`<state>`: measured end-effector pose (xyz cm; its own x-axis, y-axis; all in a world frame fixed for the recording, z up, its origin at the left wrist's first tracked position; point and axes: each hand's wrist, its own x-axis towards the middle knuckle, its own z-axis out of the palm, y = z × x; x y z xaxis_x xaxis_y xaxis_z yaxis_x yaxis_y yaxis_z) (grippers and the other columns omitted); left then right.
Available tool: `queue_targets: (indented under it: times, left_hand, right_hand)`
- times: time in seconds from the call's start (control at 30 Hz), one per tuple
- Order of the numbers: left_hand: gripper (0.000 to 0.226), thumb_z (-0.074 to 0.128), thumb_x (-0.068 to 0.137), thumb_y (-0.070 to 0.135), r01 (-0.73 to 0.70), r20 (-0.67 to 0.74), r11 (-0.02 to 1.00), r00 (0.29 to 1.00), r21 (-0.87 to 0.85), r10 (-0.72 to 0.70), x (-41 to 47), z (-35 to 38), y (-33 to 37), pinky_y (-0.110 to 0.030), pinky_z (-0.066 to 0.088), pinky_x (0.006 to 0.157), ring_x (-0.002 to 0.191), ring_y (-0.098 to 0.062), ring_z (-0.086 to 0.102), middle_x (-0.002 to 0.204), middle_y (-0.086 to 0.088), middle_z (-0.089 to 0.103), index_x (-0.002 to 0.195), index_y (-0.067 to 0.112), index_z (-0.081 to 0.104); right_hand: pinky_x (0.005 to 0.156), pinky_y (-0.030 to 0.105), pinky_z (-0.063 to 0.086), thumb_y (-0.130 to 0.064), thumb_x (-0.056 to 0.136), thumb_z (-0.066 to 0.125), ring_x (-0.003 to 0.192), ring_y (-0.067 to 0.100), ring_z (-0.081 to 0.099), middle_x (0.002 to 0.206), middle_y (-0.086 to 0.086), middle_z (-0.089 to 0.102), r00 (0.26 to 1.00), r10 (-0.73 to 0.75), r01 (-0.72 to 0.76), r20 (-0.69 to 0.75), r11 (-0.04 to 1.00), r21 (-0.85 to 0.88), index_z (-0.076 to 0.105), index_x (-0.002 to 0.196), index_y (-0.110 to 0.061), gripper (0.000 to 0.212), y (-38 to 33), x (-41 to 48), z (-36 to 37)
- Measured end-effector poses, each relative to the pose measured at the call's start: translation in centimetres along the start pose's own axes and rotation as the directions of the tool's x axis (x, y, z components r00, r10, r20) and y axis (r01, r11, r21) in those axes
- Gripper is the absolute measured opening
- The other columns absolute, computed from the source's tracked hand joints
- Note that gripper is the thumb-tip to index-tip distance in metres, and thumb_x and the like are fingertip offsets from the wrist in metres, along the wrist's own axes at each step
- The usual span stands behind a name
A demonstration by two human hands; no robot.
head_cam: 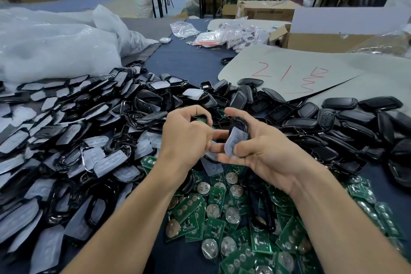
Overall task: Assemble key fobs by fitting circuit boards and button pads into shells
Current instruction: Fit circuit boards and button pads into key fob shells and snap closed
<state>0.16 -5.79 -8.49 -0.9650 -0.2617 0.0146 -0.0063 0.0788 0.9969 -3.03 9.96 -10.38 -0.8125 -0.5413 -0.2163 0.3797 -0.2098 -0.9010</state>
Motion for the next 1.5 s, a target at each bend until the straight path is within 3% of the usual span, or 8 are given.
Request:
queue_targets:
  times: [0.23,0.4,0.5,0.7,0.8,0.9,1.07,1.5]
  left_hand:
    - [0.013,0.049,0.054,0.006,0.018,0.128,0.999,0.991,0.046,-0.024,0.1,0.1,-0.6,-0.018,0.035,0.034,0.071,-0.028,0.073,0.040,-0.012,0.042,0.057,-0.006,0.049]
    - [0.031,0.056,0.079,-0.005,0.032,0.096,0.999,0.995,-0.007,-0.032,-0.1,0.0,-0.4,-0.016,0.035,0.033,0.047,-0.014,0.068,0.039,-0.001,0.054,0.052,0.007,0.046]
    - [0.025,0.071,0.088,0.012,-0.026,0.063,0.997,0.998,0.068,0.022,0.0,0.0,-0.3,-0.017,0.040,0.035,0.032,-0.007,0.054,0.045,0.006,0.062,0.063,0.012,0.068]
    - [0.013,0.089,0.070,0.033,-0.104,0.104,0.942,0.992,0.318,0.074,0.7,-0.3,-1.3,-0.010,0.043,0.046,0.050,0.004,0.062,0.061,0.022,0.071,0.074,0.038,0.078]
    - [0.015,0.088,0.062,0.036,-0.109,0.063,0.943,0.994,0.315,0.094,0.8,-0.2,-1.2,-0.015,0.043,0.044,0.045,0.001,0.056,0.054,0.019,0.067,0.070,0.044,0.077]
    - [0.016,0.087,0.062,0.040,-0.109,-0.019,0.964,0.993,0.241,0.117,0.9,-0.2,-1.3,-0.021,0.044,0.044,0.046,-0.006,0.053,0.055,0.009,0.069,0.076,0.036,0.078]
    - [0.031,0.086,0.065,0.043,-0.028,-0.081,0.994,0.996,0.104,0.037,1.2,-0.1,-1.6,-0.025,0.030,0.040,0.039,-0.012,0.033,0.045,0.011,0.047,0.086,0.025,0.074]
    - [0.017,0.086,0.082,0.021,-0.042,-0.020,0.999,0.999,0.010,0.042,1.1,-0.3,-1.7,-0.021,0.033,0.039,0.036,-0.012,0.036,0.044,0.003,0.050,0.088,0.023,0.070]
  right_hand:
    - [0.078,0.042,0.064,0.036,0.082,0.037,0.084,0.032,0.077,0.117,0.022,0.066,1.000,-0.024,0.024,-0.001,1.000,-0.018,0.031,0.159,-0.035,0.104,0.0,0.1,0.3]
    - [0.079,0.043,0.064,0.036,0.083,0.037,0.099,0.040,0.076,0.128,0.025,0.064,1.000,-0.020,0.020,0.003,1.000,0.021,0.029,0.159,-0.039,0.106,0.0,0.0,0.5]
    - [0.081,0.044,0.064,0.036,0.084,0.036,0.102,0.041,0.075,0.135,0.023,0.060,1.000,-0.020,0.020,0.001,0.999,0.028,0.029,0.160,-0.037,0.105,0.0,0.0,0.5]
    - [0.083,0.043,0.064,0.036,0.082,0.039,0.083,0.022,0.076,0.092,0.005,0.076,1.000,-0.013,0.013,-0.001,1.000,0.013,0.031,0.160,-0.026,0.099,0.1,0.0,0.0]
    - [0.083,0.043,0.063,0.035,0.083,0.042,0.085,0.024,0.074,0.104,0.011,0.073,1.000,-0.008,0.008,0.002,0.999,0.048,0.038,0.155,-0.023,0.092,0.1,0.0,0.1]
    - [0.082,0.042,0.063,0.029,0.084,0.057,0.086,0.028,0.074,0.115,0.025,0.063,0.996,-0.064,0.066,-0.058,0.997,0.030,0.055,0.137,-0.012,0.068,-0.2,-0.1,0.4]
    - [0.068,0.032,0.063,0.023,0.076,0.071,0.072,0.025,0.073,0.082,0.015,0.070,0.973,-0.146,0.133,-0.181,0.988,-0.083,0.068,0.108,-0.011,0.047,0.0,-0.3,0.7]
    - [0.054,0.023,0.056,-0.008,0.067,0.077,0.056,0.015,0.068,0.077,0.012,0.075,0.970,-0.130,0.144,-0.203,0.988,0.058,0.071,0.105,0.004,0.041,-0.1,0.0,0.2]
